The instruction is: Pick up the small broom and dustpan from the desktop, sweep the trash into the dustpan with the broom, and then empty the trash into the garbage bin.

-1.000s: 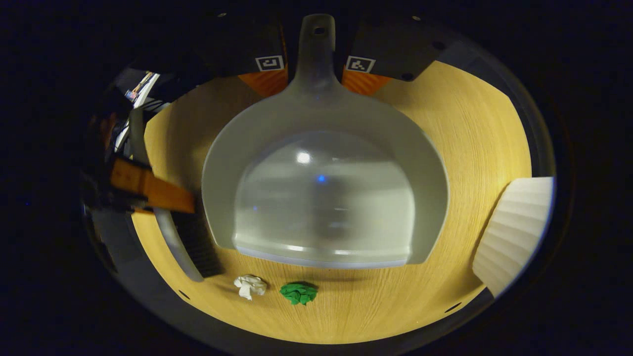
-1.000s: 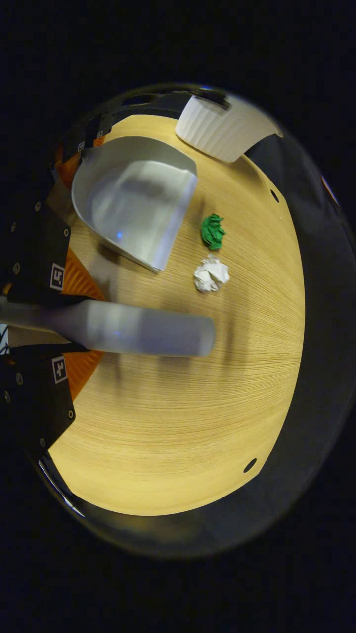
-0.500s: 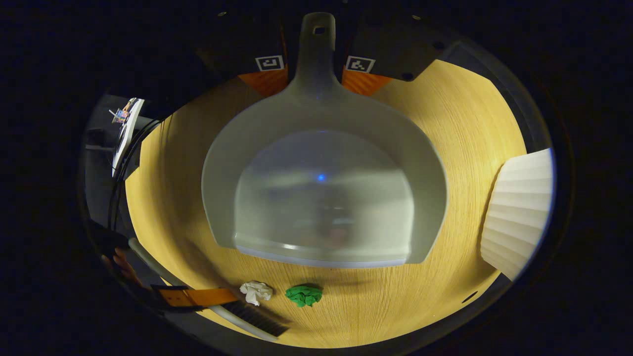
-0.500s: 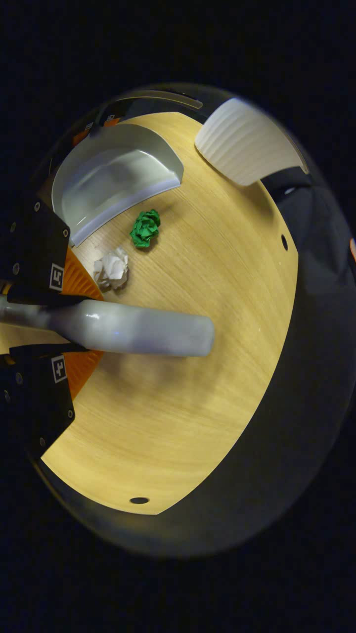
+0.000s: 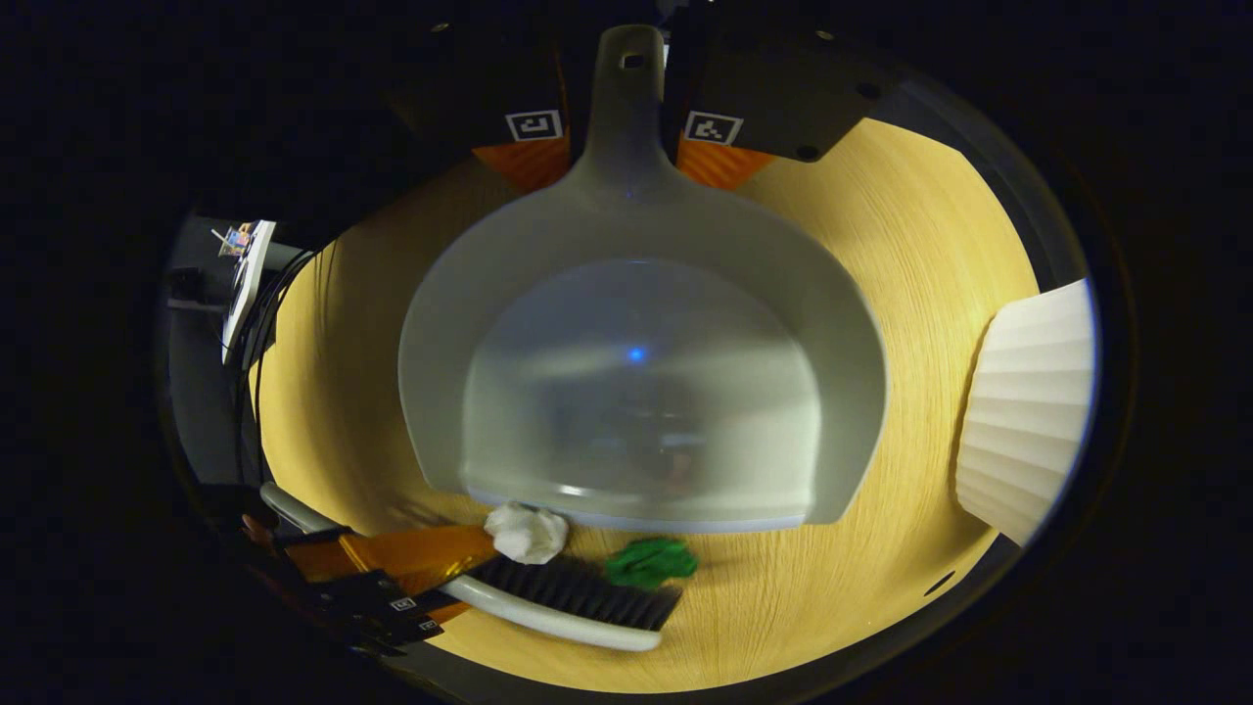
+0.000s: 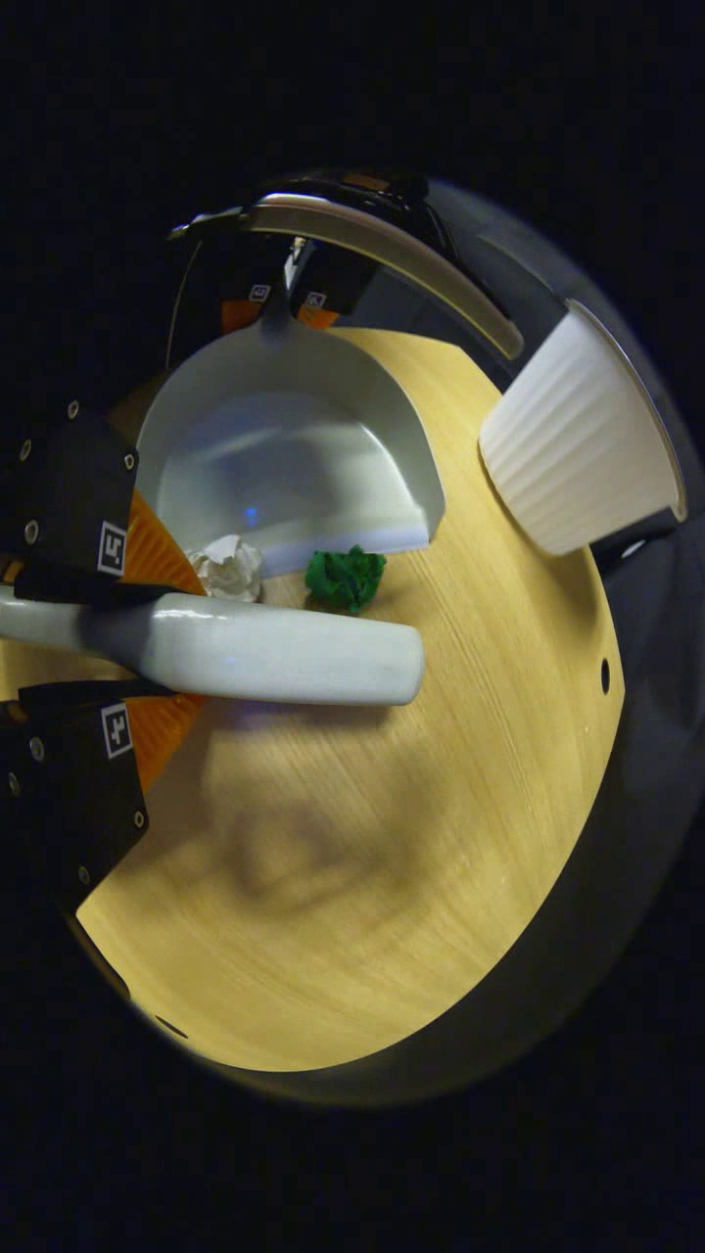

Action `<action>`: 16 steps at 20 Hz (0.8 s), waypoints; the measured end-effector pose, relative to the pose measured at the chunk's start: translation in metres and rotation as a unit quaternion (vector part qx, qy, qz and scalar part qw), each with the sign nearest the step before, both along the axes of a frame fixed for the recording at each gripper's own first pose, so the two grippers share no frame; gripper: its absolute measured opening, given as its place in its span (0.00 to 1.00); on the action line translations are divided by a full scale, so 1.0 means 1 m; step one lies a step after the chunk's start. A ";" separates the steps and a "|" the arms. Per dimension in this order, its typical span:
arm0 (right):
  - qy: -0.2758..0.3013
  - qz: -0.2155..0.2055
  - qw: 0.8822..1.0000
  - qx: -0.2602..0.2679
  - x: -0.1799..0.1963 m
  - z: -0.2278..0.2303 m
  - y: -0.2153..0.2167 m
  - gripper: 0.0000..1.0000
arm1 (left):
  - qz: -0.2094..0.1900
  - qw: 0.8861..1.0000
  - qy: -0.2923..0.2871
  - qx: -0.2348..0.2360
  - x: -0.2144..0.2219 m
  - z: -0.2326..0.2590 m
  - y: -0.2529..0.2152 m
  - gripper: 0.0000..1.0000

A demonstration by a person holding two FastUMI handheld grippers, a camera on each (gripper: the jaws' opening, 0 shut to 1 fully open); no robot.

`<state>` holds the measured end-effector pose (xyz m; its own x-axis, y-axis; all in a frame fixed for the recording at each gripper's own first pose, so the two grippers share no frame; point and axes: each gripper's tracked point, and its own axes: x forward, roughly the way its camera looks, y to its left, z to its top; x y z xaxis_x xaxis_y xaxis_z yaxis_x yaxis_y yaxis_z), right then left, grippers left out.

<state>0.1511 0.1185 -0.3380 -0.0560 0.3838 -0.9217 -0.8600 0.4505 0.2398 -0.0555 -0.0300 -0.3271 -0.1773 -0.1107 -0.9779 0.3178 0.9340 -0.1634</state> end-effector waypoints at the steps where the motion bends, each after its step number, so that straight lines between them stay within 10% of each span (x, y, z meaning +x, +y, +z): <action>1: 0.013 0.009 1.000 0.011 -0.005 0.004 0.007 0.33 | -0.001 1.000 0.001 0.000 -0.001 -0.001 0.000 0.31; 8: 0.059 0.015 0.998 0.021 -0.012 0.010 0.023 0.33 | 0.014 1.000 -0.004 -0.004 -0.002 -0.002 -0.003 0.31; 16: 0.017 -0.171 0.985 0.012 0.006 0.001 -0.011 0.33 | 0.057 0.998 -0.037 -0.005 -0.008 -0.009 -0.008 0.31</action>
